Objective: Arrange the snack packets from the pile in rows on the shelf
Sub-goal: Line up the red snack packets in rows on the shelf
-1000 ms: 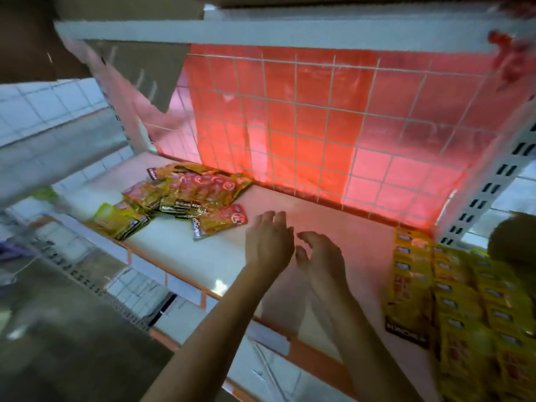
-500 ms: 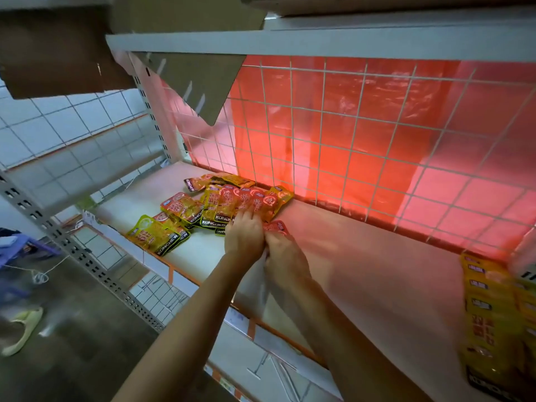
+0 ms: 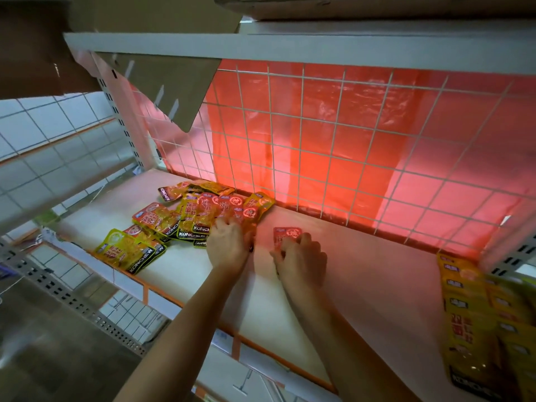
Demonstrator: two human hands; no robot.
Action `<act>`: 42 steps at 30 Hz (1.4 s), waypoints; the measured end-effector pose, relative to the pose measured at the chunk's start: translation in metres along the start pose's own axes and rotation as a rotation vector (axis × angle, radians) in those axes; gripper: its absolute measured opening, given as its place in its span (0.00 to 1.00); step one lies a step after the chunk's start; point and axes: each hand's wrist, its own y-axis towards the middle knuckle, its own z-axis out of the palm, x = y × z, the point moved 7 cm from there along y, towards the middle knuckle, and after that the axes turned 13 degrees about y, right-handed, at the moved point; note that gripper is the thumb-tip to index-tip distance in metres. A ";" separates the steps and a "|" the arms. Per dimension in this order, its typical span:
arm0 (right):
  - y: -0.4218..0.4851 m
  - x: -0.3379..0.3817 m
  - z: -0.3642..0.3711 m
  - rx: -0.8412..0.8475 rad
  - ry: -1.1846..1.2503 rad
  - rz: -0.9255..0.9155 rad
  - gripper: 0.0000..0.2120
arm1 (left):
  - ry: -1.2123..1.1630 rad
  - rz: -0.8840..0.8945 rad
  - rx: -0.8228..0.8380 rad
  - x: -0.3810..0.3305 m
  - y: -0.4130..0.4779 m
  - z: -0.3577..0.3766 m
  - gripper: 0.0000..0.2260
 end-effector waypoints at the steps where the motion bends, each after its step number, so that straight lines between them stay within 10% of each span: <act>1: 0.000 -0.004 -0.001 -0.014 -0.010 0.004 0.18 | -0.009 -0.043 0.012 0.000 -0.001 0.002 0.26; 9: -0.007 -0.036 -0.012 -0.098 0.159 0.207 0.33 | -0.156 -0.062 0.134 -0.022 -0.017 -0.006 0.28; 25: -0.073 -0.123 -0.133 -0.429 0.506 0.193 0.23 | -0.797 0.109 0.195 -0.171 -0.118 -0.037 0.18; 42: -0.210 -0.301 -0.297 -0.779 0.411 0.241 0.15 | -0.768 0.525 0.317 -0.379 -0.290 -0.076 0.08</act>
